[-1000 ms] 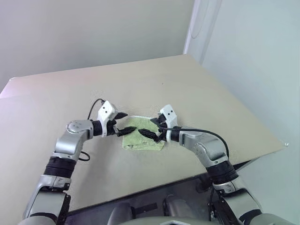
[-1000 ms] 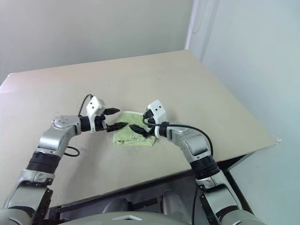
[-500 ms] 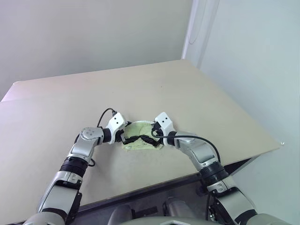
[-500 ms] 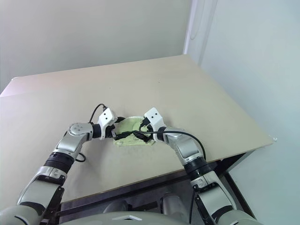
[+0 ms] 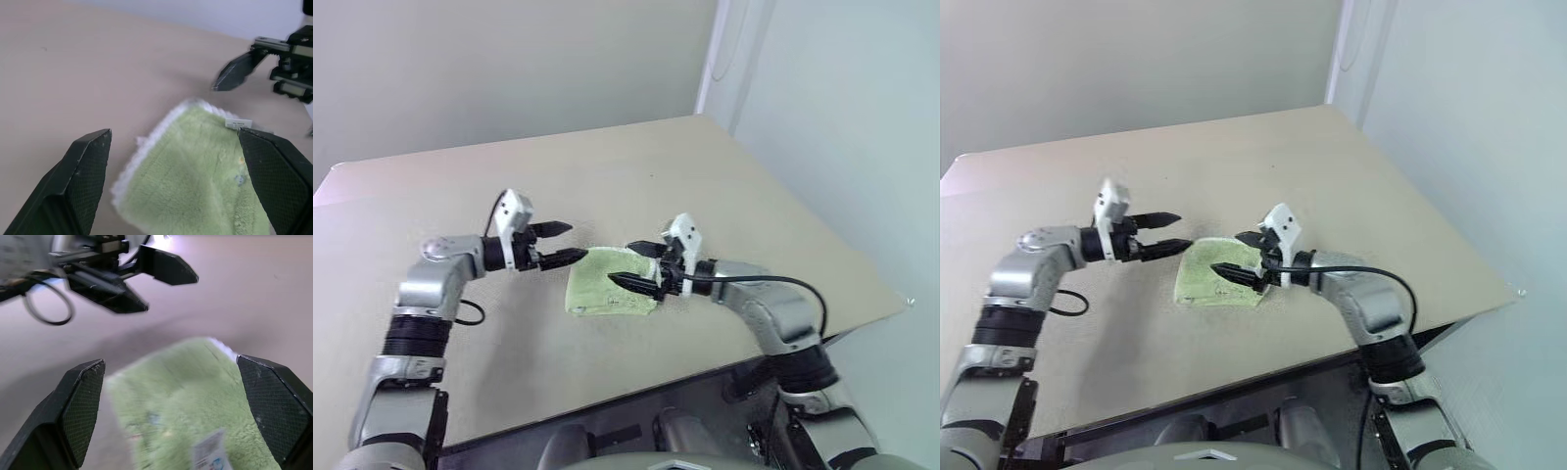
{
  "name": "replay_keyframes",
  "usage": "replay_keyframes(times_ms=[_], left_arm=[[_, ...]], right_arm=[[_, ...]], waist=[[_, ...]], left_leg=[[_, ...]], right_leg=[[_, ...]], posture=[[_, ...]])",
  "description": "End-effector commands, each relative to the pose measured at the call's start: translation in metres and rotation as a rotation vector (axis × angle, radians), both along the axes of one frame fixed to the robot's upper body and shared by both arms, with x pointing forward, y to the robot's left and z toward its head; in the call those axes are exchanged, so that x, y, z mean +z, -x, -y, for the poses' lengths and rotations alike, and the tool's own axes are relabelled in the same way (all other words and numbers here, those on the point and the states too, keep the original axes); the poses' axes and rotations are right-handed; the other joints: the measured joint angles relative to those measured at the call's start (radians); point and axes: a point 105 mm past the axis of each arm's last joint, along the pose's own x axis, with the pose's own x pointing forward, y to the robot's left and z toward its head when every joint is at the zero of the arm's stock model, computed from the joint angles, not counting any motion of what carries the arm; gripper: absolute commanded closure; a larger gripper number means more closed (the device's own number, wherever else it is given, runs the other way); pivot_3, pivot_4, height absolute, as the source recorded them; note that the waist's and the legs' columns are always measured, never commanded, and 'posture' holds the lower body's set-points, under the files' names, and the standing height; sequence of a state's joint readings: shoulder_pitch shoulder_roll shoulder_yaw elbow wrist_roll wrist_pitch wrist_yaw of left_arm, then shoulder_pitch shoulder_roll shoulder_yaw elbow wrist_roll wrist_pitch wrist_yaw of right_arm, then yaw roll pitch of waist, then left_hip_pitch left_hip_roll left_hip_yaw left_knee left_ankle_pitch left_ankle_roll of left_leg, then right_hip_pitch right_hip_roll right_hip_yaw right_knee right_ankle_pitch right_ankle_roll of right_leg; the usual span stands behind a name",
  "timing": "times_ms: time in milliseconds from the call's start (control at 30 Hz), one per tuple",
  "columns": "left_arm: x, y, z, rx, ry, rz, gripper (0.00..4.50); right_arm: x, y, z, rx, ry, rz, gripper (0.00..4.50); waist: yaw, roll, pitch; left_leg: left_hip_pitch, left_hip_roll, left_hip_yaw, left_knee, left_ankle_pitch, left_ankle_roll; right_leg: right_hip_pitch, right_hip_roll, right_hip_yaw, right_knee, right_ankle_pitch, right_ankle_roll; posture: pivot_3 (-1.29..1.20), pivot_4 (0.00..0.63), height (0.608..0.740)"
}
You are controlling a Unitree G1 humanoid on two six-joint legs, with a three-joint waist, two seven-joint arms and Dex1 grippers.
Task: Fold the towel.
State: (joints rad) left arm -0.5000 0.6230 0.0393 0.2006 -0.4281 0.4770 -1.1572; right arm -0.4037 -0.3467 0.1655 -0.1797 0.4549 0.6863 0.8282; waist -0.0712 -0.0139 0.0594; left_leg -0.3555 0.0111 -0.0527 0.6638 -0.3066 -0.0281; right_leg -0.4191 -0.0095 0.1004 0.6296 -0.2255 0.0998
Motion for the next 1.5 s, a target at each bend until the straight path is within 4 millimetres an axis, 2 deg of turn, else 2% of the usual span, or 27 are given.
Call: replay_keyframes(times_ms=[33,133,233,367,533,800,900,967,1167,1267,1367,1500], left_arm=[[0.018,0.006,-0.017,0.039,-0.007,0.056,0.15],[0.01,0.017,-0.037,0.082,-0.093,0.061,0.15],[0.0,0.038,-0.051,0.088,-0.167,0.038,0.15],[0.0,0.055,-0.067,0.182,-0.175,0.062,0.15],[-0.011,0.077,-0.067,0.171,-0.217,0.047,0.15],[-0.019,0.079,-0.053,0.192,-0.196,0.05,0.15],[-0.019,0.074,-0.053,0.192,-0.197,0.054,0.12],[-0.019,0.072,-0.052,0.192,-0.198,0.057,0.12],[-0.021,0.067,-0.052,0.194,-0.2,0.06,0.12],[-0.02,0.063,-0.05,0.191,-0.196,0.062,0.12],[-0.021,0.058,-0.049,0.188,-0.196,0.064,0.12],[-0.022,0.054,-0.048,0.178,-0.196,0.059,0.12]], right_arm=[[0.02,0.015,0.002,0.088,0.025,0.092,0.0],[0.015,0.027,-0.005,0.174,0.14,0.157,0.0],[0.012,0.038,-0.019,0.262,0.202,0.203,0.0],[-0.017,0.028,-0.031,0.279,0.318,0.208,0.0],[-0.035,0.013,-0.034,0.261,0.41,0.251,0.0],[-0.065,-0.002,-0.028,0.225,0.543,0.289,0.0],[-0.072,-0.005,-0.025,0.218,0.58,0.301,0.57],[-0.075,-0.007,-0.022,0.213,0.607,0.318,1.2],[-0.074,-0.016,-0.025,0.18,0.62,0.376,3.4],[-0.067,-0.02,-0.026,0.163,0.601,0.391,4.46],[-0.057,-0.022,-0.025,0.15,0.577,0.404,4.48],[-0.023,-0.022,-0.023,0.119,0.433,0.36,4.48]], waist=[[-0.002,0.0,0.0],[-0.005,0.001,0.001],[-0.003,0.001,0.002],[-0.002,0.0,0.002],[0.002,0.0,0.003],[0.0,-0.001,0.003],[0.0,-0.001,0.003],[0.0,-0.001,0.003],[-0.001,-0.001,0.003],[-0.002,-0.001,0.002],[-0.001,-0.001,0.003],[0.0,-0.001,0.003]], left_leg=[[0.0,0.0,0.0,0.0,0.0,0.0],[0.001,0.0,0.001,0.0,0.0,0.0],[0.002,0.001,0.001,-0.001,0.0,0.0],[0.001,0.001,0.002,0.0,0.0,0.0],[0.0,0.001,0.002,0.0,0.0,0.0],[0.001,0.001,0.002,0.0,0.0,0.0],[0.001,0.001,0.002,0.0,0.0,0.0],[0.001,0.001,0.002,0.0,0.0,0.0],[0.003,0.001,0.002,0.0,0.0,0.0],[0.003,0.001,0.002,0.0,0.0,0.0],[0.003,0.001,0.002,0.0,0.0,-0.001],[0.002,0.001,0.002,0.0,0.0,-0.001]], right_leg=[[0.0,0.0,0.0,0.0,-0.001,-0.001],[0.0,0.0,0.0,0.0,-0.002,-0.003],[-0.001,0.001,0.0,0.001,-0.002,-0.004],[-0.001,-0.001,0.0,-0.001,-0.003,-0.005],[-0.001,-0.001,0.0,-0.001,-0.003,-0.005],[-0.002,0.0,0.0,0.0,-0.003,-0.005],[-0.002,0.0,0.0,0.0,-0.003,-0.005],[-0.001,0.0,0.0,0.0,-0.003,-0.005],[0.0,0.0,0.0,0.0,-0.003,-0.005],[0.0,0.0,0.0,0.001,-0.003,-0.005],[0.0,0.0,0.0,0.001,-0.002,-0.006],[0.0,0.0,0.0,0.001,-0.002,-0.006]], posture=[[0.0,0.0,0.74],[0.0,0.0,0.74],[0.0,0.0,0.74],[0.0,0.0,0.74],[0.0,0.0,0.74],[0.0,0.0,0.74],[0.0,0.0,0.74],[0.0,0.0,0.74],[0.0,0.0,0.74],[0.0,0.0,0.74],[0.0,0.0,0.74],[0.0,0.0,0.74]])
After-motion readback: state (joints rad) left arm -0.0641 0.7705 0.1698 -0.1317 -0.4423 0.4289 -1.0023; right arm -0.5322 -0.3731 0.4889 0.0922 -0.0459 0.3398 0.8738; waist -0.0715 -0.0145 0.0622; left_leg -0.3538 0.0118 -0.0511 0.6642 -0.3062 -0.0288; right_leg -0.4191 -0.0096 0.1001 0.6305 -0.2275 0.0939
